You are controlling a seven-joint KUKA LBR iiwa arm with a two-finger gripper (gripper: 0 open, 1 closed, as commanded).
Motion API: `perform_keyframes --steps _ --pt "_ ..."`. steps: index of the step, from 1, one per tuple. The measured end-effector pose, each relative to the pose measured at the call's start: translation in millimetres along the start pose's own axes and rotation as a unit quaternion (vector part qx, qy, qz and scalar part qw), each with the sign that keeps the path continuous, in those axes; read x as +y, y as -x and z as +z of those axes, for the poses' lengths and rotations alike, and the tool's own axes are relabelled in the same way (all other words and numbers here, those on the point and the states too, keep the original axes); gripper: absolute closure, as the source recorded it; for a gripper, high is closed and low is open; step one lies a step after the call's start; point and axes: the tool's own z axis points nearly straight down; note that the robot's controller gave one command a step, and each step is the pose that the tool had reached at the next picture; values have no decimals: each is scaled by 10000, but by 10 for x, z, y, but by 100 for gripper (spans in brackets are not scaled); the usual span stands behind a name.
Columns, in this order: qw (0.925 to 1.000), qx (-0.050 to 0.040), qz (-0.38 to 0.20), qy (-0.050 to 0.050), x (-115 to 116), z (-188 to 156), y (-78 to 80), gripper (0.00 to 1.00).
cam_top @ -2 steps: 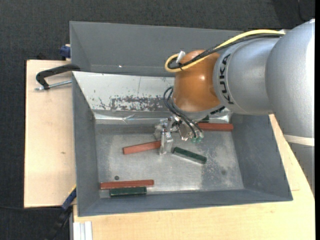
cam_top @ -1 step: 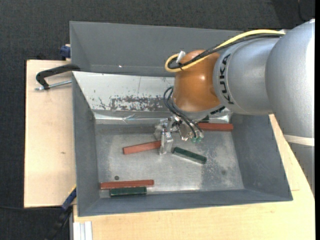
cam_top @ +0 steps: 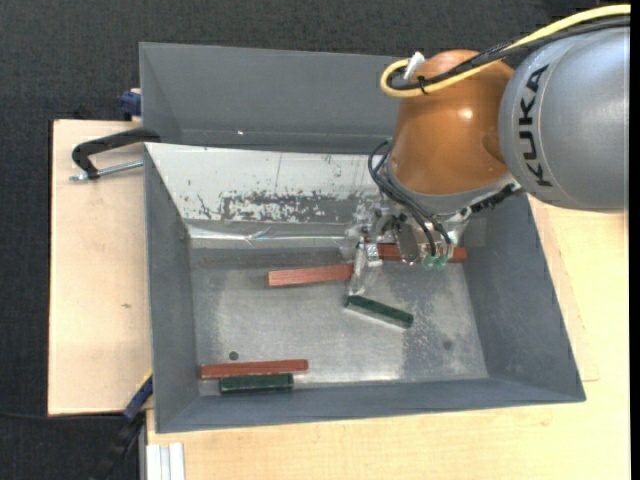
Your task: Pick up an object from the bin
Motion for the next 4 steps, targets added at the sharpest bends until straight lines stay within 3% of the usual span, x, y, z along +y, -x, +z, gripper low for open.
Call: perform_keyframes --steps 1,2,3,4 --pt "10000 -1 0 0 -1 -1 0 0" --pt "10000 -1 1 0 -1 -1 0 0" --pt "9999 -30 -160 -2 -17 416 -150 0" --pt "9960 -5 -891 6 -398 1008 -504 0"
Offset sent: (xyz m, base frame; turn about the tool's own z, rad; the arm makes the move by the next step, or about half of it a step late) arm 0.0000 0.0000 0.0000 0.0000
